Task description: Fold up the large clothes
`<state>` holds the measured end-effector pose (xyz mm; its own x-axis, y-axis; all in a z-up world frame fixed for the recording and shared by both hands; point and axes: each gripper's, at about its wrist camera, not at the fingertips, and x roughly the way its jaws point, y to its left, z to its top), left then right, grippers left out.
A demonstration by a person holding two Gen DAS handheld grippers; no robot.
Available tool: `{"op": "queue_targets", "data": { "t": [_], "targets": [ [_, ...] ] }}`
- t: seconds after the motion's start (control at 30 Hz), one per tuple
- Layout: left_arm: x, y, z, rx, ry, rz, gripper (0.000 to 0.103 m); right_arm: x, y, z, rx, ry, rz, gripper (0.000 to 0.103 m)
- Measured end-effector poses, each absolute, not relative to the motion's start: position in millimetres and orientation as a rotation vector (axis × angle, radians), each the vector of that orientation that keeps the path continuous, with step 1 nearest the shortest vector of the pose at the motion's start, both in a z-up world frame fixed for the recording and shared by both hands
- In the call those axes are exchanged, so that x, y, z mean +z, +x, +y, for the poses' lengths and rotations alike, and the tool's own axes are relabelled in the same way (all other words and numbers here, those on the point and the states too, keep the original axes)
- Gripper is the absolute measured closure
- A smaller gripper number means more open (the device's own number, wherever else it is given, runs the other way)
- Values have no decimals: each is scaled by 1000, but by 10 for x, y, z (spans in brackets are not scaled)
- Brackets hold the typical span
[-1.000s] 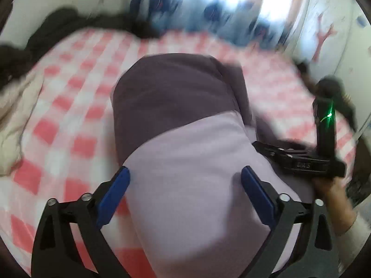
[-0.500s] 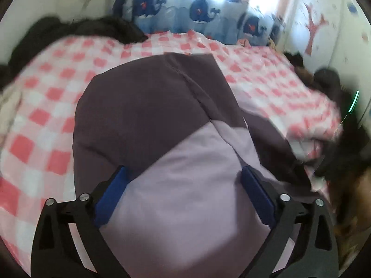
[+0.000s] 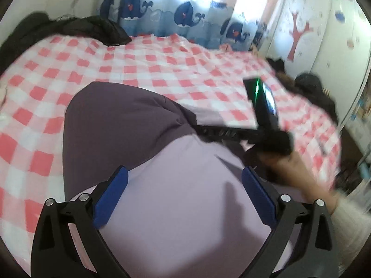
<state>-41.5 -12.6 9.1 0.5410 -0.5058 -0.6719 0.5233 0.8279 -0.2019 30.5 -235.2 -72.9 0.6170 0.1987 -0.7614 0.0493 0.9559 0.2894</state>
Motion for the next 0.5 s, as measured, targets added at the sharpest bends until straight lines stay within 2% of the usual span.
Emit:
{"op": "queue_targets", "data": {
  "t": [0.13,0.3,0.4,0.5],
  "targets": [
    [51,-502,-216,-572,118,768,8,-547,311,-2465,104,298,1001,6],
    [77,-491,-110,-583,73,773,8,105,-563,-2411,289,311,842,6],
    [93,-536,-131,-607,81,778,8,-72,-980,-2311,308,256,902,6],
    [111,-645,-193,-609,108,770,8,-561,-1107,-2315,253,257,976,6]
  ]
}}
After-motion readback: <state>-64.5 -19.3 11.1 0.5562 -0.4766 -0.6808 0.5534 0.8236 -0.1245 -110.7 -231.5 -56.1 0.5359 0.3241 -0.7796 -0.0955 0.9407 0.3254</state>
